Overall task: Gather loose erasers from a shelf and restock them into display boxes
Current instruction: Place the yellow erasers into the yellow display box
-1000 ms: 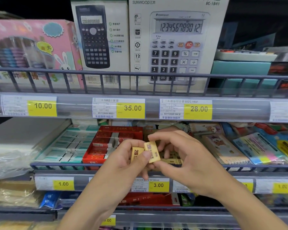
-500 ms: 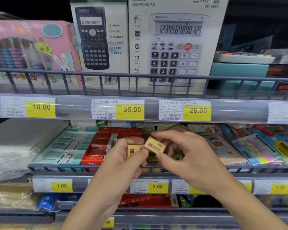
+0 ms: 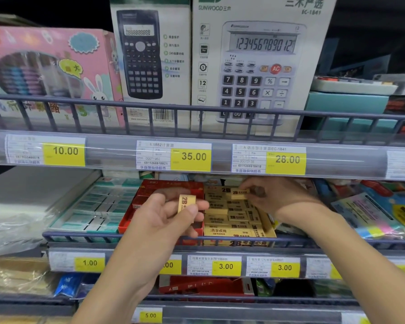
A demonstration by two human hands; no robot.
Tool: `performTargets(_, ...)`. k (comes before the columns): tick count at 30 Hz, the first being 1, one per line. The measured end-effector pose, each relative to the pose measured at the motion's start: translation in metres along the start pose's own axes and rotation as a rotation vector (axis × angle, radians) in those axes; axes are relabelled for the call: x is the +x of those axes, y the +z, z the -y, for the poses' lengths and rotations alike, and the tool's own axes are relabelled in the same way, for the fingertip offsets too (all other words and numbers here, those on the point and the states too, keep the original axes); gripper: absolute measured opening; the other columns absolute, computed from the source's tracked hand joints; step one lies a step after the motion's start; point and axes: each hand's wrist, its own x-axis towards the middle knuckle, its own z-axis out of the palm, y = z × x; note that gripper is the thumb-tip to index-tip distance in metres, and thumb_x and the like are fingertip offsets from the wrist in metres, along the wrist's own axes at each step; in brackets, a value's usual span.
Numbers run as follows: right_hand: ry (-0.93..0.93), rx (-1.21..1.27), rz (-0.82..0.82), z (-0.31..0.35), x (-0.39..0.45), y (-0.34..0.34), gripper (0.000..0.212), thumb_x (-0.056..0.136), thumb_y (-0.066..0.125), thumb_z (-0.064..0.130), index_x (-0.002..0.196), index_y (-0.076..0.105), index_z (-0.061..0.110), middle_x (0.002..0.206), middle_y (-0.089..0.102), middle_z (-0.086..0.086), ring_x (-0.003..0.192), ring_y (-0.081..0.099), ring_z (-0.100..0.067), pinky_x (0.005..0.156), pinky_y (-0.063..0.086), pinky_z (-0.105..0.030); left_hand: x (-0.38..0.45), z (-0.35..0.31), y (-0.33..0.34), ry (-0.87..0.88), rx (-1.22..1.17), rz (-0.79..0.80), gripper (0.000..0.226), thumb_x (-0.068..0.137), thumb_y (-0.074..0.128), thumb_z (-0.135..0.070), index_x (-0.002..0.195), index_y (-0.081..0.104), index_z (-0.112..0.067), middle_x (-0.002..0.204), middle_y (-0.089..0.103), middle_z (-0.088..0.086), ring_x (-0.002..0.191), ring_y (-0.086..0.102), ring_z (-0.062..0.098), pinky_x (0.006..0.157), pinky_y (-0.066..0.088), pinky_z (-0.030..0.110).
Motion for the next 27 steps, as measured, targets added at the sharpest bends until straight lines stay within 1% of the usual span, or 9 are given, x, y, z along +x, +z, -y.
performTargets(3, -0.086, -0.01, 0.053, 0.002, 0.006, 0.007, 0.025, 0.1, 0.057, 0.034, 0.123, 0.066, 0.037, 0.125, 0.063, 0.015, 0.098, 0.053, -0.004, 0.078, 0.04, -0.019, 0.0, 0.0, -0.001, 0.014, -0.006, 0.004, 0.031, 0.087, 0.071, -0.032, 0.114, 0.067, -0.019, 0.111, 0.08, -0.002, 0.083, 0.073, 0.016, 0.075, 0.058, 0.02)
performTargets(5, -0.123, -0.039, 0.067, 0.002, 0.011, 0.012, 0.027, 0.1, 0.058, 0.031, 0.125, 0.067, 0.032, 0.128, 0.062, 0.015, 0.101, 0.05, -0.003, 0.085, 0.038, -0.02, 0.0, -0.001, -0.001, 0.016, -0.021, -0.013, 0.021, 0.085, 0.074, -0.031, 0.106, 0.073, -0.027, 0.106, 0.08, 0.0, 0.085, 0.076, 0.017, 0.076, 0.059, 0.02)
performTargets(8, -0.132, -0.03, 0.068, 0.0, 0.016, 0.017, 0.026, 0.1, 0.058, 0.032, 0.124, 0.068, 0.031, 0.124, 0.062, 0.015, 0.101, 0.051, -0.004, 0.084, 0.039, -0.021, -0.001, -0.003, -0.001, 0.004, -0.017, -0.033, 0.012, 0.083, 0.075, -0.035, 0.094, 0.075, -0.041, 0.099, 0.081, 0.001, 0.086, 0.078, 0.018, 0.083, 0.058, 0.029)
performTargets(13, -0.151, 0.03, 0.074, -0.004, 0.019, 0.019, 0.018, 0.099, 0.06, 0.034, 0.112, 0.072, 0.033, 0.108, 0.063, 0.019, 0.092, 0.057, -0.002, 0.073, 0.041, -0.018, -0.001, -0.004, -0.001, -0.043, -0.078, -0.043, 0.011, 0.091, 0.075, -0.022, 0.099, 0.078, -0.029, 0.101, 0.081, 0.006, 0.093, 0.079, 0.025, 0.091, 0.058, 0.043)
performTargets(15, -0.147, 0.034, 0.08, -0.003, 0.018, 0.017, 0.018, 0.098, 0.061, 0.035, 0.112, 0.072, 0.034, 0.106, 0.063, 0.02, 0.094, 0.059, -0.004, 0.073, 0.041, -0.019, -0.001, -0.005, 0.001, -0.043, -0.087, -0.035, 0.016, 0.082, 0.079, -0.028, 0.098, 0.079, -0.026, 0.102, 0.081, 0.006, 0.093, 0.079, 0.025, 0.084, 0.064, 0.036)
performTargets(17, -0.149, 0.019, 0.063, 0.0, 0.014, 0.015, 0.022, 0.098, 0.06, 0.039, 0.118, 0.07, 0.035, 0.109, 0.062, 0.02, 0.099, 0.059, -0.006, 0.078, 0.042, -0.022, -0.002, -0.007, 0.003, -0.03, -0.076, -0.024, 0.023, 0.073, 0.08, -0.036, 0.095, 0.08, -0.029, 0.101, 0.081, 0.004, 0.09, 0.079, 0.021, 0.078, 0.06, 0.019)
performTargets(19, -0.141, 0.074, 0.009, 0.005, 0.003, 0.014, 0.024, 0.097, 0.058, 0.046, 0.119, 0.065, 0.042, 0.106, 0.06, 0.026, 0.098, 0.058, -0.002, 0.077, 0.043, -0.02, -0.002, -0.008, 0.006, -0.004, -0.059, -0.021, 0.026, 0.069, 0.08, -0.039, 0.094, 0.079, -0.032, 0.098, 0.082, 0.002, 0.086, 0.078, 0.014, 0.073, 0.055, 0.012)
performTargets(23, -0.266, 0.343, -0.173, 0.025, -0.04, 0.011, 0.015, 0.092, 0.058, 0.055, 0.106, 0.063, 0.056, 0.082, 0.066, 0.035, 0.07, 0.061, 0.008, 0.06, 0.041, -0.005, -0.002, -0.006, 0.009, 0.011, -0.11, -0.055, 0.041, 0.066, 0.082, -0.035, 0.102, 0.076, -0.017, 0.096, 0.081, 0.006, 0.083, 0.078, 0.018, 0.071, 0.057, 0.016)
performTargets(27, -0.485, 0.437, -0.307, 0.046, -0.071, 0.013, 0.03, 0.09, 0.068, 0.042, 0.12, 0.07, 0.038, 0.099, 0.068, 0.018, 0.094, 0.064, -0.005, 0.078, 0.043, -0.009, -0.003, -0.005, 0.014, 0.001, -0.161, -0.073, 0.05, 0.067, 0.083, -0.031, 0.109, 0.068, -0.007, 0.096, 0.081, 0.008, 0.09, 0.079, 0.025, 0.076, 0.06, 0.02)
